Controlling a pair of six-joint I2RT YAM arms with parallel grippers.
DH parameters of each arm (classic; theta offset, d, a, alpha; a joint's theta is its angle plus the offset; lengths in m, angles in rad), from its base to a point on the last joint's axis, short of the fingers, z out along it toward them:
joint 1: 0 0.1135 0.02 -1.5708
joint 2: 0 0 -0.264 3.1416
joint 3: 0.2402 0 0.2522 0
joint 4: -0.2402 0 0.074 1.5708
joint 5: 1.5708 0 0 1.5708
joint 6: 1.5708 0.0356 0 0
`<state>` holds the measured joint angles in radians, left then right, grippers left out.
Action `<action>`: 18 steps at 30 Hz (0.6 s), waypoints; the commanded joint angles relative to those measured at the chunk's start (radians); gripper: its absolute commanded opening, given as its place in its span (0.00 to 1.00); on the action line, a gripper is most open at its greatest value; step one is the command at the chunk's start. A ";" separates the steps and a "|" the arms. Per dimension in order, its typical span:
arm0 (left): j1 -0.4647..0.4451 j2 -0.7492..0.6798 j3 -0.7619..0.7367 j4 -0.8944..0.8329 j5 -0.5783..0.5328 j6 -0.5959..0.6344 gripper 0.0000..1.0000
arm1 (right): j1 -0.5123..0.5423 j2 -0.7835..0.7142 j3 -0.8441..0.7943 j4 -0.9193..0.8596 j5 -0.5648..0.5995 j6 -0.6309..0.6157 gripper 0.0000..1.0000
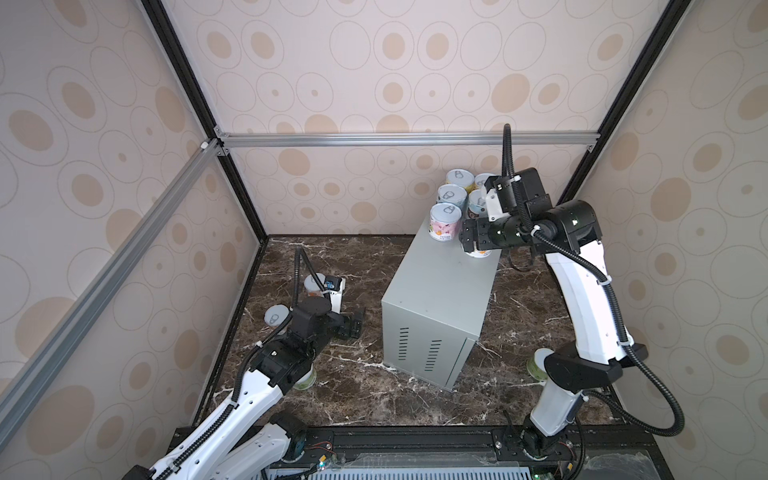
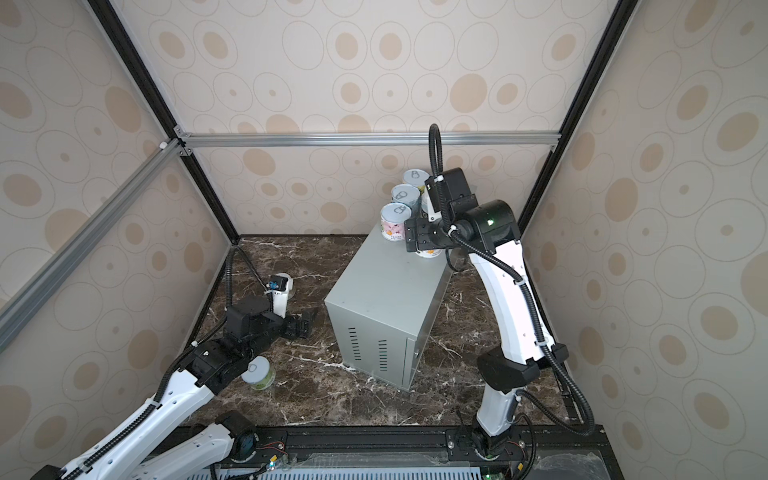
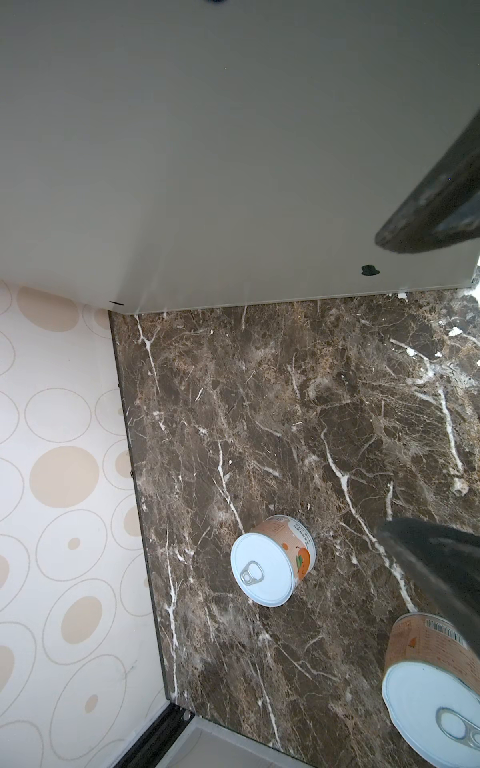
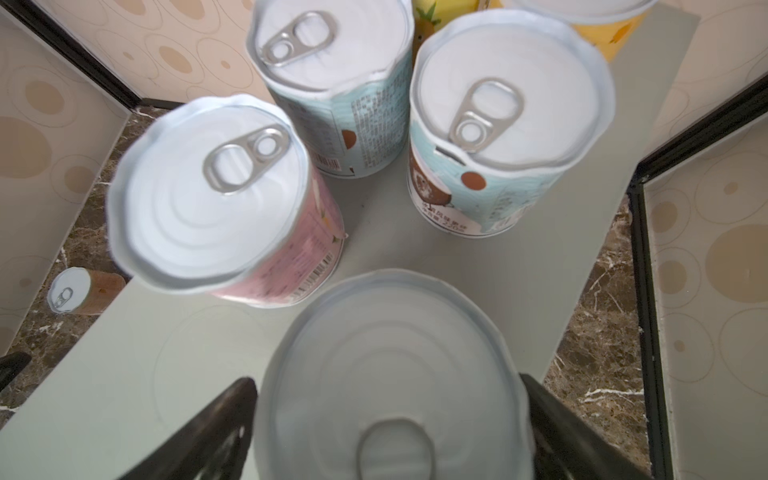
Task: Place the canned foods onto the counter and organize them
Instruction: 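Lower the pink can beside the other pink can on the cabinet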
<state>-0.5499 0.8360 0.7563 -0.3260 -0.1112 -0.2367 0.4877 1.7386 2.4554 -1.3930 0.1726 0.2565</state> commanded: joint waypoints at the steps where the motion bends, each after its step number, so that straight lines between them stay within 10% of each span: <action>1: 0.004 -0.002 0.003 0.015 -0.008 0.025 0.99 | 0.024 -0.100 -0.110 0.074 0.041 -0.003 0.97; 9: 0.004 0.010 0.005 0.016 0.003 0.025 0.99 | 0.031 -0.291 -0.463 0.292 0.076 0.047 0.83; 18: 0.003 0.002 0.002 0.015 -0.004 0.024 0.99 | 0.031 -0.265 -0.459 0.304 0.069 0.057 0.66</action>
<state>-0.5499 0.8459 0.7555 -0.3229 -0.1108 -0.2363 0.5156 1.4612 1.9812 -1.1114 0.2253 0.3058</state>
